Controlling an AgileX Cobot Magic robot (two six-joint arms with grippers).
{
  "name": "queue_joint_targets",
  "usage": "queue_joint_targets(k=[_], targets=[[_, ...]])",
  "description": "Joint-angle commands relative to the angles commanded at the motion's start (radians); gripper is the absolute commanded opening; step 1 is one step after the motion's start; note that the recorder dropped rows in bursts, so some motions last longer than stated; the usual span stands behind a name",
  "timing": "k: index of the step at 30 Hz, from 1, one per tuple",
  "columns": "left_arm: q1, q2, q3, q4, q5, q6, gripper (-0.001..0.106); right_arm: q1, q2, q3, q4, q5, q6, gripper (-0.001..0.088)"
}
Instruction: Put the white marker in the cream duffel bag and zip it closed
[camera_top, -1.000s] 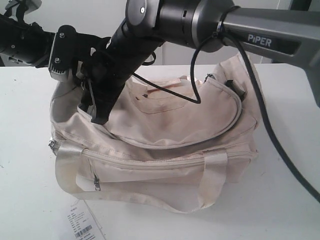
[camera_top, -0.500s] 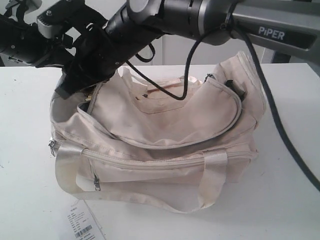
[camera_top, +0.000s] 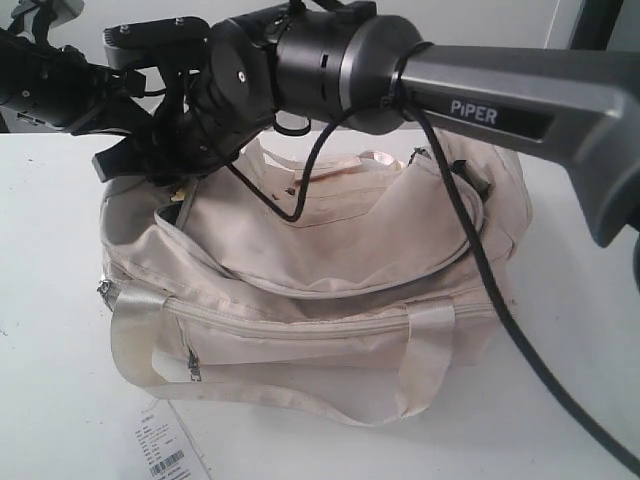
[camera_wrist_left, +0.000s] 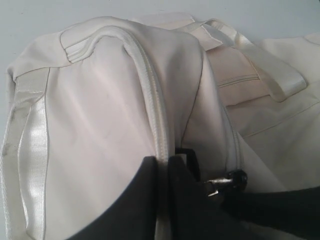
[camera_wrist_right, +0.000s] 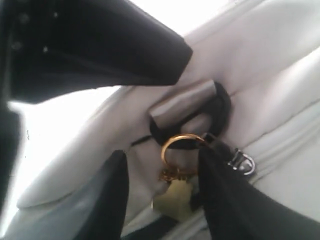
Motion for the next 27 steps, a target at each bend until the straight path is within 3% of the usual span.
queue_joint_targets(k=[10, 13, 16, 27], targets=[[0.000, 0.000, 0.000, 0.000, 0.002, 0.000, 0.000, 0.000, 0.024, 0.000, -0.114, -0.016, 0.081, 0.0403], [0.000, 0.000, 0.000, 0.000, 0.002, 0.000, 0.000, 0.000, 0.026, 0.000, -0.135, -0.034, 0.081, 0.0249], [0.000, 0.000, 0.000, 0.000, 0.002, 0.000, 0.000, 0.000, 0.026, 0.000, -0.135, -0.059, 0.081, -0.0003], [0.000, 0.000, 0.000, 0.000, 0.002, 0.008, 0.000, 0.000, -0.066, 0.000, -0.086, 0.060, 0.032, 0.0000]])
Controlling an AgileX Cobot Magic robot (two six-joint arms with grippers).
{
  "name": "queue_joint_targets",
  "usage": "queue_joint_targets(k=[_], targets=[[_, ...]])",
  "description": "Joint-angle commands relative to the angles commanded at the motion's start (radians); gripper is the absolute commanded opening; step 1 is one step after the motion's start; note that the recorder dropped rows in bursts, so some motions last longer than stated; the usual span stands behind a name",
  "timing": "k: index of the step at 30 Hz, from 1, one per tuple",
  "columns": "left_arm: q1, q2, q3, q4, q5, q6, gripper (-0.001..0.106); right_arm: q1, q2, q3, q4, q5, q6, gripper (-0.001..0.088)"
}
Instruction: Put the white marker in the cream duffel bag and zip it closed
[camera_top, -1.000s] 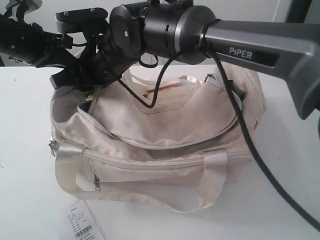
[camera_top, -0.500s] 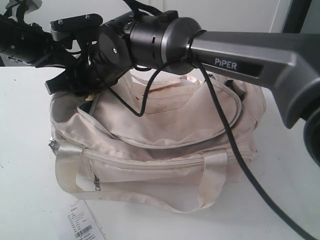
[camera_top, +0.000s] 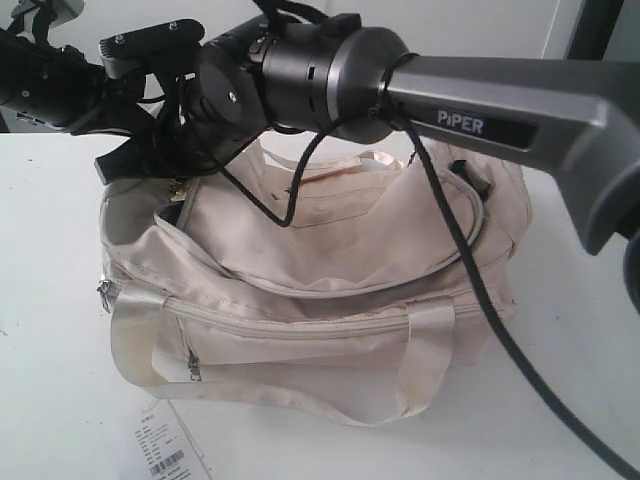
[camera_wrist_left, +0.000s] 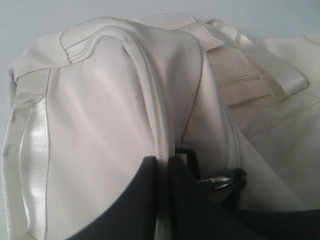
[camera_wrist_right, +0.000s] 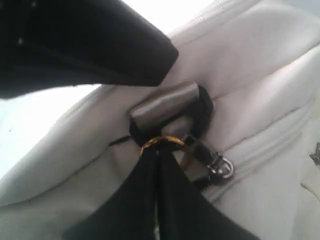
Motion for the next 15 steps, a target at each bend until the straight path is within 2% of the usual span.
queue_joint_targets(k=[3, 6, 8, 10, 13, 15], targets=[[0.000, 0.000, 0.000, 0.000, 0.000, 0.000, 0.000, 0.000, -0.041, 0.000, 0.027, 0.004, -0.051, 0.0000], [0.000, 0.000, 0.000, 0.000, 0.002, -0.001, 0.000, 0.000, -0.054, 0.000, 0.047, 0.033, -0.014, 0.0001], [0.000, 0.000, 0.000, 0.000, -0.001, -0.001, 0.000, 0.000, -0.044, 0.000, 0.099, 0.037, 0.003, 0.0046], [0.000, 0.000, 0.000, 0.000, -0.001, 0.001, 0.000, 0.000, -0.027, 0.000, 0.148, 0.025, 0.003, 0.0170], [0.000, 0.000, 0.000, 0.000, -0.001, 0.003, 0.000, 0.000, -0.003, 0.000, 0.206, 0.019, 0.016, 0.0403], [0.000, 0.000, 0.000, 0.000, -0.001, 0.003, 0.000, 0.000, 0.009, 0.000, 0.202, 0.019, 0.070, 0.0474]])
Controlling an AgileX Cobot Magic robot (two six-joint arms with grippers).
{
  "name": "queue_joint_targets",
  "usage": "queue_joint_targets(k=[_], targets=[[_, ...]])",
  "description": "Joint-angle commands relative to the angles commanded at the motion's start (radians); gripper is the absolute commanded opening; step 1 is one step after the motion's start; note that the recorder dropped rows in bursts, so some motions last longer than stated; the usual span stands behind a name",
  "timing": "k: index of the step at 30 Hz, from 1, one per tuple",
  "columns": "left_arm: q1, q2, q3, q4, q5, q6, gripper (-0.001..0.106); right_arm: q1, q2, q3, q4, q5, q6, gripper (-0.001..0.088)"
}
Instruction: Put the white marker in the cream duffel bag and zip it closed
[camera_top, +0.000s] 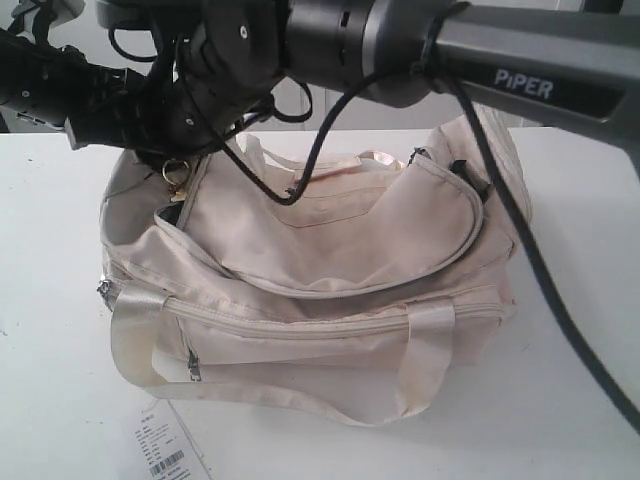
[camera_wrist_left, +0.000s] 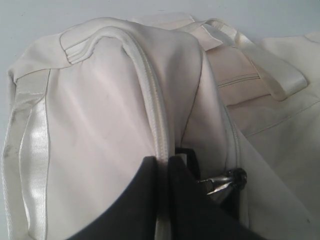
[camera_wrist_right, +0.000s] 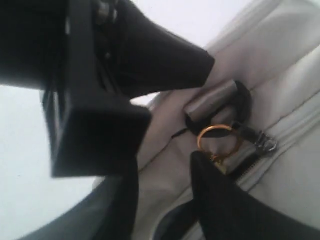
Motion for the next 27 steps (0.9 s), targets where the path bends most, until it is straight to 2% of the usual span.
queue_joint_targets(k=[6, 9, 14, 21, 27], targets=[[0.000, 0.000, 0.000, 0.000, 0.000, 0.003, 0.000, 0.002, 0.015, 0.000, -0.116, -0.043, 0.150, 0.0465], [0.000, 0.000, 0.000, 0.000, -0.002, 0.002, 0.000, 0.002, 0.021, -0.001, -0.173, -0.039, 0.202, 0.0416], [0.000, 0.000, 0.000, 0.000, -0.004, 0.004, 0.000, 0.031, 0.053, -0.017, -0.181, -0.048, 0.190, 0.0414], [0.000, 0.000, 0.000, 0.000, -0.002, 0.004, 0.000, 0.048, 0.089, -0.051, -0.350, -0.002, 0.202, 0.0423], [0.000, 0.000, 0.000, 0.000, 0.000, 0.004, 0.000, 0.048, 0.093, -0.051, -0.435, -0.016, 0.251, 0.0446]])
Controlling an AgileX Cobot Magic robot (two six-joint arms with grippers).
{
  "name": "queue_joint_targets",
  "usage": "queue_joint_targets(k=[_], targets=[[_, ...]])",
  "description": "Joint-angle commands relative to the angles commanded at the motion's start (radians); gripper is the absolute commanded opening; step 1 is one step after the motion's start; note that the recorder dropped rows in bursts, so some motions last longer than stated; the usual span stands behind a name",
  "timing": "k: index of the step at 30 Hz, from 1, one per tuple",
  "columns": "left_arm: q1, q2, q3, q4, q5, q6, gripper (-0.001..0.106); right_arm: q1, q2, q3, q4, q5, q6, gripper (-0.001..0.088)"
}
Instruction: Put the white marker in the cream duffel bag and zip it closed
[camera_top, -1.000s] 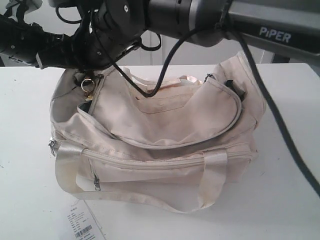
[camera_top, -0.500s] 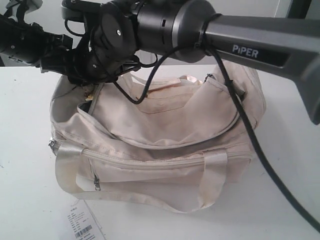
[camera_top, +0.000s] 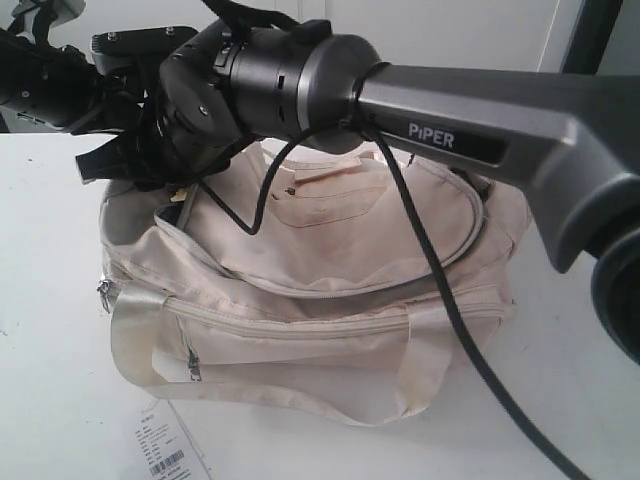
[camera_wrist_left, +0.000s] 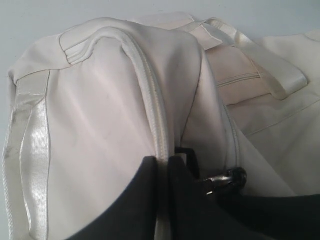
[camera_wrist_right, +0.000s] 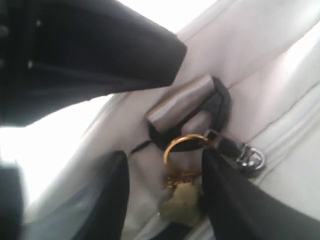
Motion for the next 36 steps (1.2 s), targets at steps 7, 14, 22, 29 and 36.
queue_joint_targets(k=[7, 14, 22, 29, 36], targets=[[0.000, 0.000, 0.000, 0.000, 0.000, 0.000, 0.000, 0.000, 0.040, 0.000, -0.048, -0.025, 0.084, 0.0445], [0.000, 0.000, 0.000, 0.000, 0.000, 0.000, 0.000, 0.000, 0.055, -0.019, -0.048, -0.027, 0.100, 0.0155], [0.000, 0.000, 0.000, 0.000, 0.000, 0.000, 0.000, 0.000, -0.002, -0.024, -0.046, 0.078, 0.020, 0.0000], [0.000, 0.000, 0.000, 0.000, 0.000, 0.000, 0.000, 0.000, -0.055, -0.024, -0.025, 0.109, -0.069, 0.0000], [0.000, 0.000, 0.000, 0.000, 0.000, 0.000, 0.000, 0.000, -0.059, -0.024, 0.027, 0.109, -0.007, 0.0113]])
